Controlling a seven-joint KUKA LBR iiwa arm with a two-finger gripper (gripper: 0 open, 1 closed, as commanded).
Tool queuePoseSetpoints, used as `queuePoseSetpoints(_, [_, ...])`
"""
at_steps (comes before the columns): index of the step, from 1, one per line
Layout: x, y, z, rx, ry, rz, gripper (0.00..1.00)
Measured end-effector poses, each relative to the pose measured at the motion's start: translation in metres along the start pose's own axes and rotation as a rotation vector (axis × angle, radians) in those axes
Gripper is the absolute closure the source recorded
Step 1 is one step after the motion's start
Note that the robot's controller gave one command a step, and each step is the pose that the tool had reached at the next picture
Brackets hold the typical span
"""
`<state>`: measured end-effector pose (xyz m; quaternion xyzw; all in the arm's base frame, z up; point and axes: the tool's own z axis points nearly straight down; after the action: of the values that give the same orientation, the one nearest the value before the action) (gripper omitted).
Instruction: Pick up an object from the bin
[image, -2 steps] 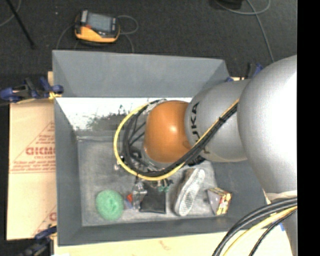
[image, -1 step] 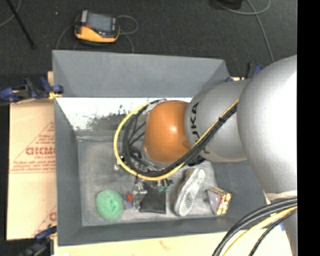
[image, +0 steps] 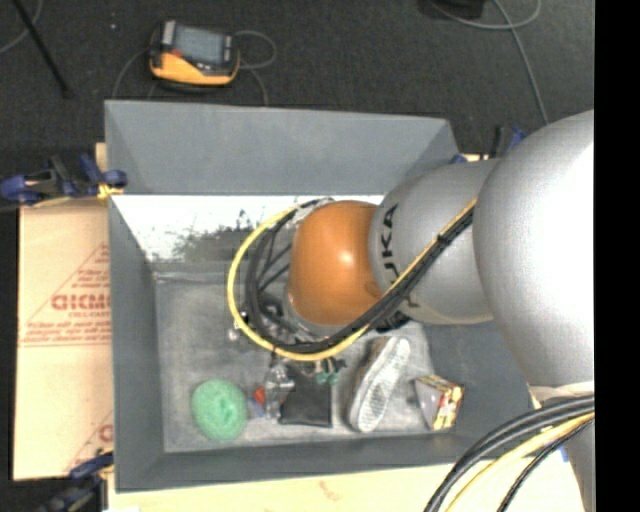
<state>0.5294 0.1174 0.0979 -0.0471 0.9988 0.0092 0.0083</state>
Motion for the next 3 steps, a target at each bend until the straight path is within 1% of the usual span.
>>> queuePoseSetpoints(3, [0.0,0.0,0.0,0.0,0.0,0.001,1.0])
